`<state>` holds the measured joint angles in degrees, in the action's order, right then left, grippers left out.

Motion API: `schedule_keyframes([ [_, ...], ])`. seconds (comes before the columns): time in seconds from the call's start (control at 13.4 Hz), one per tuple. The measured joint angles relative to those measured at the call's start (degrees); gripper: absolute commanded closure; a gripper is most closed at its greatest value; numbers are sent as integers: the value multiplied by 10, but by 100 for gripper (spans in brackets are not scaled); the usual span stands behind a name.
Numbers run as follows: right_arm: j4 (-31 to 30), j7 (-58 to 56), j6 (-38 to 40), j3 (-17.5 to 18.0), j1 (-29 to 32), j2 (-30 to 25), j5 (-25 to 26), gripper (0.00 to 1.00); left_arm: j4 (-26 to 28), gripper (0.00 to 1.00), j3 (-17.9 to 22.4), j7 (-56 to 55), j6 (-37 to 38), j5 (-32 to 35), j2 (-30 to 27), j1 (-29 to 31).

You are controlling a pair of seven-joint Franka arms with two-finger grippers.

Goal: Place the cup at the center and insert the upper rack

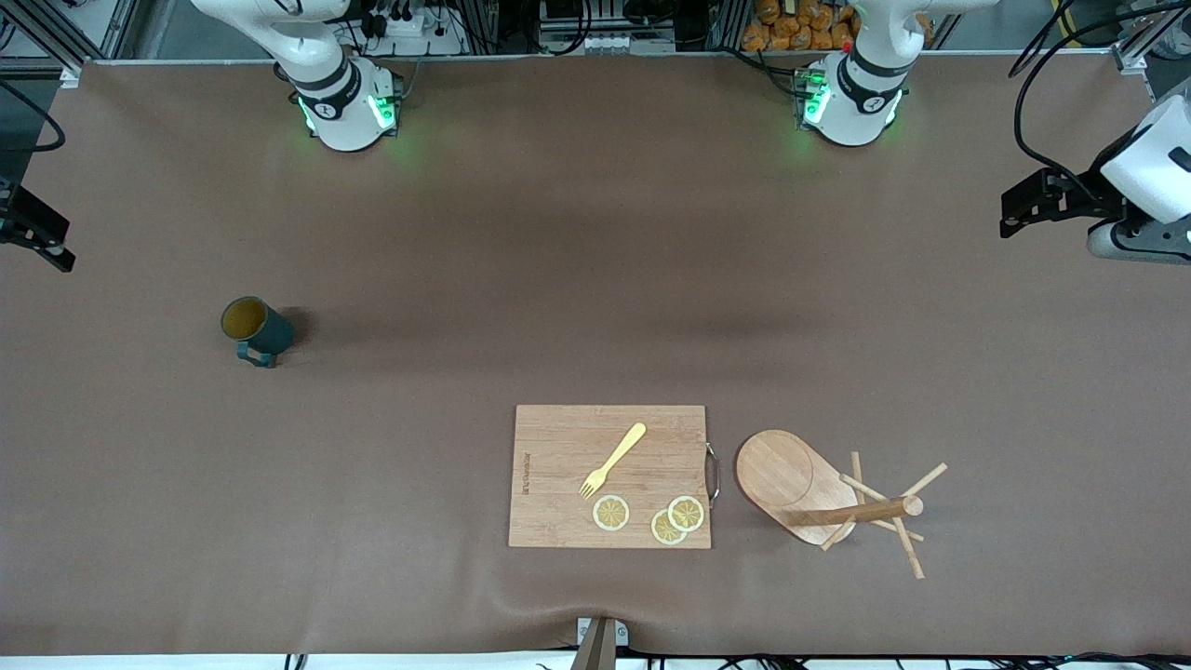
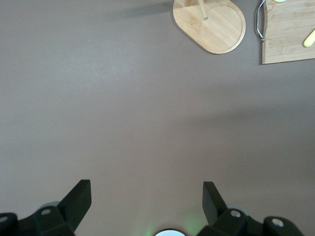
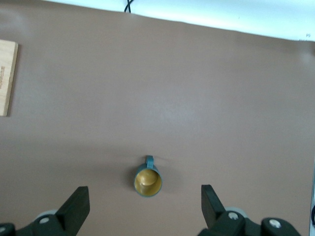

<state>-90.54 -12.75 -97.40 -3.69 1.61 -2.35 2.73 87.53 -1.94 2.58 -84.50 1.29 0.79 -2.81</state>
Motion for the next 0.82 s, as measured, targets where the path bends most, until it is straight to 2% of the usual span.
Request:
schedule_keyframes([
  [0.45, 7, 0, 35, -1, 1, 4, 0, 0, -1, 0, -2, 2, 0, 0, 0, 0],
  [0.82, 6, 0, 35, -2, 1, 64, 0, 0, -2, 0, -2, 2, -6, 0, 0, 0],
])
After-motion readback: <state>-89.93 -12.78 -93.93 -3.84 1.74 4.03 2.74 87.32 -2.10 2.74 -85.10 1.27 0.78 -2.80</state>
